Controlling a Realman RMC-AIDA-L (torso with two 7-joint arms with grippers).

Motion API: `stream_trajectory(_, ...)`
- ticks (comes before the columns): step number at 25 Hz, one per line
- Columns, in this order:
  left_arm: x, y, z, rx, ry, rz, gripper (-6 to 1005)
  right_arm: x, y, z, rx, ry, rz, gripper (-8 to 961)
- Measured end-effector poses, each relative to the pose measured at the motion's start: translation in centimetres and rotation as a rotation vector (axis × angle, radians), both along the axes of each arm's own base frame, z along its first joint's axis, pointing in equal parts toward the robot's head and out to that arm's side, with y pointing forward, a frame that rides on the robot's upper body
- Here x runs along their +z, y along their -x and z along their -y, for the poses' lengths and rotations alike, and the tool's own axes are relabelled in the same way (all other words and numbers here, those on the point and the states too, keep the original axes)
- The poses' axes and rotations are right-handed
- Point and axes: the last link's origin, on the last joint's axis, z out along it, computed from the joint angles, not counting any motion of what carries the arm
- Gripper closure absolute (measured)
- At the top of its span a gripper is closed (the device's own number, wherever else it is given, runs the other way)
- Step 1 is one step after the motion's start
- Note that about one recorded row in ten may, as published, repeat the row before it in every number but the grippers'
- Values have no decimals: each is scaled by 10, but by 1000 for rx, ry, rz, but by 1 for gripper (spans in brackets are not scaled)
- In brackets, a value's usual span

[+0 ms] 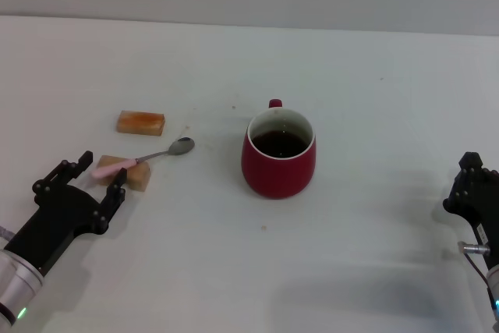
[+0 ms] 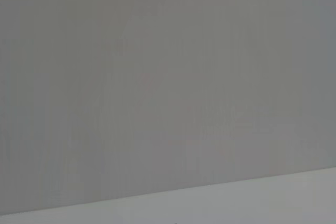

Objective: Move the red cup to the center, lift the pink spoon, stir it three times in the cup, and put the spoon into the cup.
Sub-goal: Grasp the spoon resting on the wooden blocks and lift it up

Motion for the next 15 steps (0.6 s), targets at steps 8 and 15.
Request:
stream_trajectory(8,-1,0,0,2,2,1,542,0,0,0,-2,0,0,953)
stream_trajectory(15,-4,0,2,-29,28,-44,585,0,0,0,0,0,0,953)
